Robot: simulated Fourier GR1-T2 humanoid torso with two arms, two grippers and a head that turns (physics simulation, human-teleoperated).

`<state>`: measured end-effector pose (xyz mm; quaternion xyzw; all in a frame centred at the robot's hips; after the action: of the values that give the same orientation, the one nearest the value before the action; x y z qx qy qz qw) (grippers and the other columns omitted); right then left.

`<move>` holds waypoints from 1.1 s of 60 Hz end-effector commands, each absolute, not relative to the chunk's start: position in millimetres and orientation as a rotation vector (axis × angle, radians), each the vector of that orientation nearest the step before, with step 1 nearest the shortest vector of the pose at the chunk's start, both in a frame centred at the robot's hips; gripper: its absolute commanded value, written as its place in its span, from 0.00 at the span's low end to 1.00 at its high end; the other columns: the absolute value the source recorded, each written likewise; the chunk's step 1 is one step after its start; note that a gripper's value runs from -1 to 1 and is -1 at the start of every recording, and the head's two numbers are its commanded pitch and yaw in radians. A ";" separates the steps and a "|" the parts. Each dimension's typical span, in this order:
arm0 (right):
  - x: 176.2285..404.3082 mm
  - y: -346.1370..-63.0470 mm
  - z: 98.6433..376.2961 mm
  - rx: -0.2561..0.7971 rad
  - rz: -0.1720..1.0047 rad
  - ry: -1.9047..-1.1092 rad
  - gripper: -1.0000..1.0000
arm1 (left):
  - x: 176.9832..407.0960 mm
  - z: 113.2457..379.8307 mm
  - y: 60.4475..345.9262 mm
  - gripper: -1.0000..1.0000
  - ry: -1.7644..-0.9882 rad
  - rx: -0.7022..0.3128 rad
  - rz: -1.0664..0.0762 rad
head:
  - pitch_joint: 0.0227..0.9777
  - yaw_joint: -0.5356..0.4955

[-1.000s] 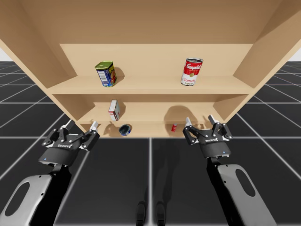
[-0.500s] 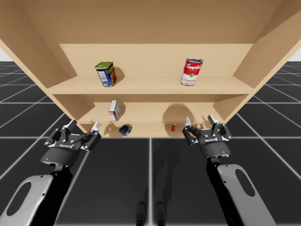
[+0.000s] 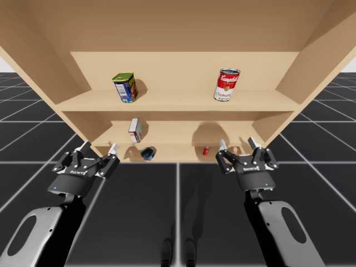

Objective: Look through the shelves, find the gelatin box, and take it.

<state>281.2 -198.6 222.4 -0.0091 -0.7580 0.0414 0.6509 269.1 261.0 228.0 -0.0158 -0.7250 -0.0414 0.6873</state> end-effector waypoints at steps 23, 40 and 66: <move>231.0 -151.3 184.6 -0.054 -0.048 -1.570 0.00 | 269.4 227.0 261.9 0.00 -1.618 -0.021 -0.094 | 0.71 0.28; 259.7 -124.4 155.2 -0.117 -0.024 -1.486 0.00 | 271.8 224.0 264.2 0.00 -1.594 0.028 -0.075 | 0.71 0.28; 316.0 -108.5 138.0 -0.202 -0.096 -1.414 0.00 | 271.8 223.9 265.9 0.00 -1.590 0.030 -0.067 | 0.72 0.28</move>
<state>297.2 -110.0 143.8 -0.0801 -0.6532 -0.0367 0.7520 271.3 264.7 224.2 0.0134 -0.7144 -0.0309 0.6990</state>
